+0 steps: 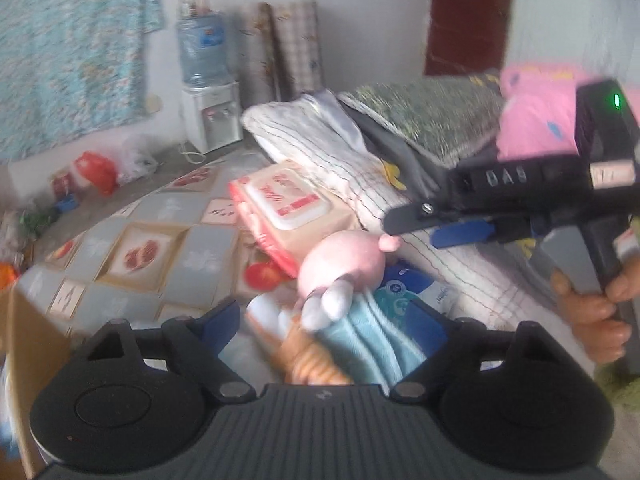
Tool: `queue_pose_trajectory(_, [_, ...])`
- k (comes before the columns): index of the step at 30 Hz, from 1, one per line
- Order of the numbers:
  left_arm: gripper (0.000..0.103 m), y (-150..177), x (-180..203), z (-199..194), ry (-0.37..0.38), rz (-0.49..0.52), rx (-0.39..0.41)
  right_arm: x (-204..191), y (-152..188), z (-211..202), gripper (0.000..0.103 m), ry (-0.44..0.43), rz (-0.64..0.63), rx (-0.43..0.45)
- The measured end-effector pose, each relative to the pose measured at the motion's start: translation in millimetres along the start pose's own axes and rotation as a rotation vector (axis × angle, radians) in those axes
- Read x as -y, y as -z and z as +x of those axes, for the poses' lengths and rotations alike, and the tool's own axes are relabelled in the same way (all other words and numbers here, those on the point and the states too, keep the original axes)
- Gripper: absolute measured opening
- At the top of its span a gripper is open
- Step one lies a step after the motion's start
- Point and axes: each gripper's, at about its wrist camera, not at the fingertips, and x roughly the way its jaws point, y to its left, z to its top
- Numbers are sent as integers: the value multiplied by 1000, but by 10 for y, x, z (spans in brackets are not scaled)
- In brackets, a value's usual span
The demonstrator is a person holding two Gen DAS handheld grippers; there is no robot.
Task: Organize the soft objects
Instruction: 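Move the right tool back to the pink plush toy, then close the right tool on the pink plush toy's head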
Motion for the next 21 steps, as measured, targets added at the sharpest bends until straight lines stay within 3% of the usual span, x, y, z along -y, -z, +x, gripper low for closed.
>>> queue_pose_trajectory(5, [90,-186,275,532,-43,133,-34,188,-139,228,71,-18,36,-2])
queue_pose_trajectory(7, [88,-231,385,733,-69,186,-37,239,-167,331,58,-18,40,-25])
queue_pose_trajectory(11, [81,-274,556,1025,-109,269,-47,348,-196,523,50,-32,66,-58])
queue_pose_trajectory(13, [74,-290,589,1166,-126,283,-74,383,-214,576,50,-40,78,-53])
queue_pose_trajectory(16, [72,-316,580,1299,-106,265,-104,429,-242,630,49,-60,94,-45])
queue_pose_trajectory(21, [62,-332,527,1307,-72,229,-96,509,-252,626,51,-103,126,-24])
